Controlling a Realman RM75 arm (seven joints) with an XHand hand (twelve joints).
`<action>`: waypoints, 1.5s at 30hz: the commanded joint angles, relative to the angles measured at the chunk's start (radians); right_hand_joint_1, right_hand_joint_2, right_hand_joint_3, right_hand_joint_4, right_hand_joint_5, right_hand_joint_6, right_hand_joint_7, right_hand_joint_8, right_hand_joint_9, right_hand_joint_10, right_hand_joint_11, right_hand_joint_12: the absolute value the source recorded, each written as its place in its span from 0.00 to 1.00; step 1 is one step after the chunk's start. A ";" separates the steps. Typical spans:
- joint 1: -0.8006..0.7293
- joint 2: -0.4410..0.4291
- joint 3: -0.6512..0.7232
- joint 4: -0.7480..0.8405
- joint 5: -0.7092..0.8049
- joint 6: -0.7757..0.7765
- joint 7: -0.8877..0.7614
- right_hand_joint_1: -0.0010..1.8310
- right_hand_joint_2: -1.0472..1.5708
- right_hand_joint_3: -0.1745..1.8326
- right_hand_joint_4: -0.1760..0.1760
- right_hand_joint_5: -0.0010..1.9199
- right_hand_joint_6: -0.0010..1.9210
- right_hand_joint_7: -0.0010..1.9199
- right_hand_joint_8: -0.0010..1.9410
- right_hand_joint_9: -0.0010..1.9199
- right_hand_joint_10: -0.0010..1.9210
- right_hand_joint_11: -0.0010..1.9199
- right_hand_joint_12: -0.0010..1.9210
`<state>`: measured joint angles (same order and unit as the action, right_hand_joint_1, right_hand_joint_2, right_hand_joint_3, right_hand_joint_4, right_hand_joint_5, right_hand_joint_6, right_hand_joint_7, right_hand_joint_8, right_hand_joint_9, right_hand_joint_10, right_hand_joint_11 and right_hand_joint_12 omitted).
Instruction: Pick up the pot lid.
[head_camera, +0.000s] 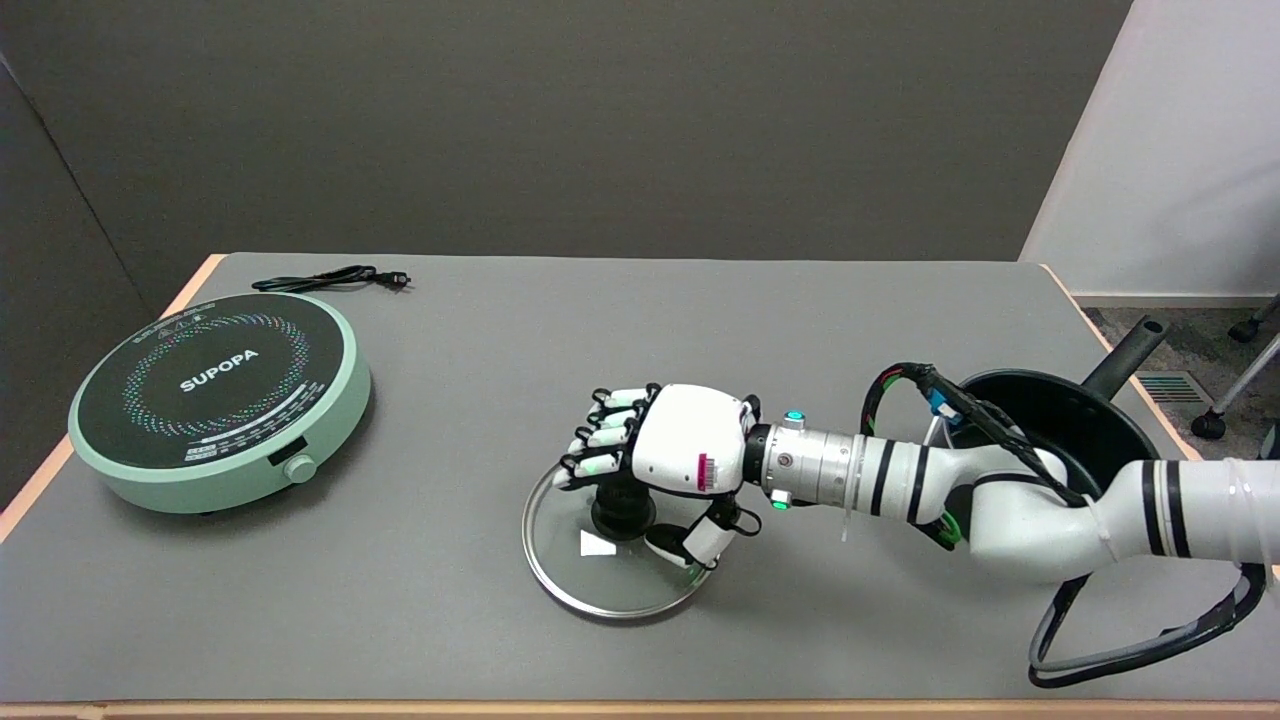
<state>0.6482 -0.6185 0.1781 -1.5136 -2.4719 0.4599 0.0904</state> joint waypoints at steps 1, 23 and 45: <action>0.029 -0.014 -0.040 0.044 0.000 0.007 0.001 0.47 0.62 0.60 0.88 0.23 0.10 0.24 0.09 0.27 0.14 0.16 0.25; 0.044 -0.028 -0.040 0.058 0.000 0.007 -0.003 0.42 0.66 0.60 0.95 0.27 0.22 0.28 0.09 0.29 0.17 0.16 0.26; 0.037 -0.026 -0.040 0.066 0.000 0.008 -0.007 0.44 0.69 0.53 1.00 0.31 0.30 0.37 0.15 0.34 0.19 0.18 0.24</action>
<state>0.6899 -0.6446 0.1397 -1.4540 -2.4711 0.4665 0.0869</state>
